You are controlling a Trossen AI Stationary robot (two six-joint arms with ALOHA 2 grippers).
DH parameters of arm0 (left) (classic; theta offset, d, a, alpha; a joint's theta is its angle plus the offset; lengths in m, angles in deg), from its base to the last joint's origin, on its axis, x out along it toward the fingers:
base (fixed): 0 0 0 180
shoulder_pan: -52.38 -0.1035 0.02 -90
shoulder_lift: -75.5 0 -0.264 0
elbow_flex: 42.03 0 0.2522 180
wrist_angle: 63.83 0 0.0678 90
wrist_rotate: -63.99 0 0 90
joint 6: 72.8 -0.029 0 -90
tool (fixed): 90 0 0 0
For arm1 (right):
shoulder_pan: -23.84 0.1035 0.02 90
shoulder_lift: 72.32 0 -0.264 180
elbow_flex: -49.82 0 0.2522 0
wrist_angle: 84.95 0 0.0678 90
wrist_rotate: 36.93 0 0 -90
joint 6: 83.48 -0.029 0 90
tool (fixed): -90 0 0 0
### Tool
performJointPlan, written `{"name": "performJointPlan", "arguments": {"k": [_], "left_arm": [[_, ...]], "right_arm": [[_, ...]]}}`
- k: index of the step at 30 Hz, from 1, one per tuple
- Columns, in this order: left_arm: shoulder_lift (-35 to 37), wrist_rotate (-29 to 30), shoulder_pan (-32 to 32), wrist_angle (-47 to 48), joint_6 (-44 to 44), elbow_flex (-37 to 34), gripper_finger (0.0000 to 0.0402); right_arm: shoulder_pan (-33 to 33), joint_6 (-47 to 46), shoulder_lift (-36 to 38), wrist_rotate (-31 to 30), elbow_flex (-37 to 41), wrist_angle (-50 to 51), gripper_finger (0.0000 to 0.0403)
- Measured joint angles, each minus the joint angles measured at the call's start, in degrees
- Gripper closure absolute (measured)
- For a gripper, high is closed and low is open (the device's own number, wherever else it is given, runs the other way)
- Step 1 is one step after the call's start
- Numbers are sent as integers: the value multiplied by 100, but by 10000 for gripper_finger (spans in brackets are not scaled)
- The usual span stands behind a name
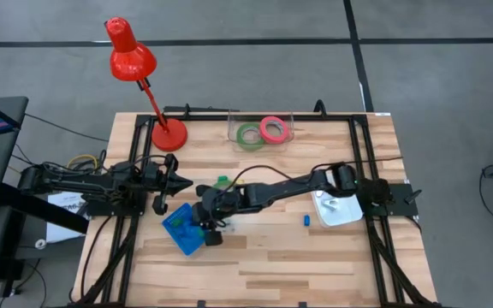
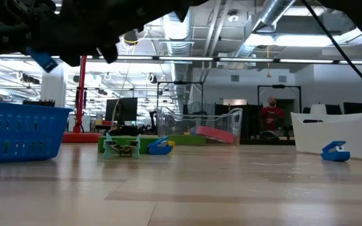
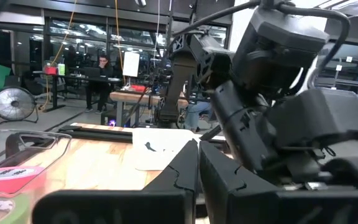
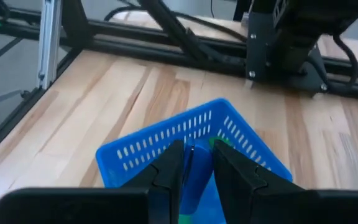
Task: Pick and place Stapler, Stapler remover, tape
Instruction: Put the middle blue stapler into the blue bin, then put the right blue stapler into the blue bin
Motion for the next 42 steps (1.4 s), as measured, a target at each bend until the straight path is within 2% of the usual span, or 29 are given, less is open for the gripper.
{"name": "performJointPlan", "arguments": {"k": [8, 29, 34, 38, 42], "left_arm": [[0, 0, 0, 0, 1, 0, 394], [0, 0, 0, 0, -1, 0, 394], [0, 0, 1, 0, 1, 0, 394], [0, 0, 0, 0, 1, 0, 394], [0, 0, 2, 0, -1, 0, 394]], "right_arm": [[4, 0, -363, 105, -337, 4, 329], [15, 5, -384, 112, -350, 26, 329], [15, -4, -384, 297, -350, 26, 327], [15, -4, -384, 402, -350, 26, 304], [19, -64, -384, 406, -350, 28, 255]]}}
